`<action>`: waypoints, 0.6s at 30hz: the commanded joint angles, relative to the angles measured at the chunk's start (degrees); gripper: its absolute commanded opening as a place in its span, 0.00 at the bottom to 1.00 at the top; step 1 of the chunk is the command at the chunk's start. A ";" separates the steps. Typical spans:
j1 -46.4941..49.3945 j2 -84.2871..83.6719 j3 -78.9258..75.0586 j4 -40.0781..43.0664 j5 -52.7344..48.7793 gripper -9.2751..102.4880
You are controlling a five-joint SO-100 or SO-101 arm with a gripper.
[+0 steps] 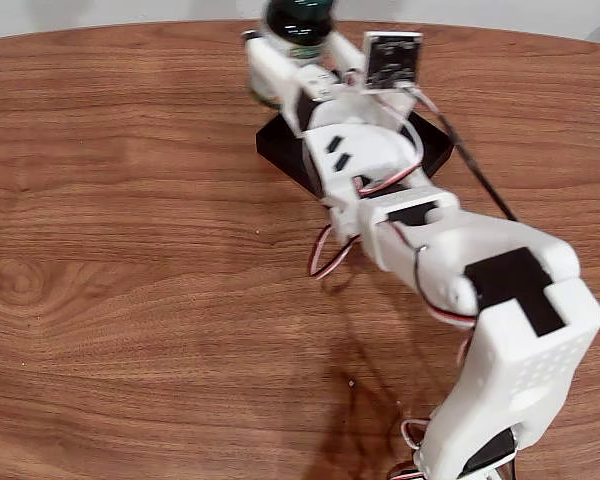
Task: Pick up the pill bottle and place it in the black box.
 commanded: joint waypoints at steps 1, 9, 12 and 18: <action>4.92 2.90 -5.36 -0.18 -0.44 0.18; 9.05 -4.92 -10.20 -0.18 0.70 0.18; 9.58 -7.38 -10.81 -0.62 1.58 0.18; 9.58 -10.37 -8.53 -3.78 2.64 0.18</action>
